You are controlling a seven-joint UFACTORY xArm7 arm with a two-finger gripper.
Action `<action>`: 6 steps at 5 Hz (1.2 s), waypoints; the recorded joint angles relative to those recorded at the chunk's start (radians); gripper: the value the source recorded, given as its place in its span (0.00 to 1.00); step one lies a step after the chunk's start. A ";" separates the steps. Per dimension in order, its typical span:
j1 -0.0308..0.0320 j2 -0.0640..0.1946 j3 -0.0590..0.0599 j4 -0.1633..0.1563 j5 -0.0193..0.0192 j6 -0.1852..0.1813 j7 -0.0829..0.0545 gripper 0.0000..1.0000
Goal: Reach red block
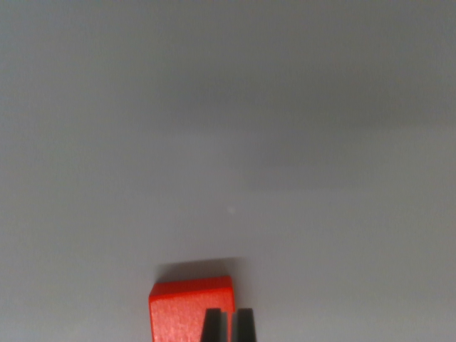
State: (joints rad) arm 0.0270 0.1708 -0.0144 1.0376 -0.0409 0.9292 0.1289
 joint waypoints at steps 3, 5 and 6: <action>0.0031 0.009 0.002 -0.031 -0.0008 -0.040 0.005 0.00; 0.0061 0.018 0.004 -0.062 -0.0015 -0.079 0.010 0.00; 0.0088 0.026 0.006 -0.089 -0.0022 -0.115 0.014 0.00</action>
State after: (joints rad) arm 0.0358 0.1971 -0.0085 0.9481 -0.0432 0.8138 0.1432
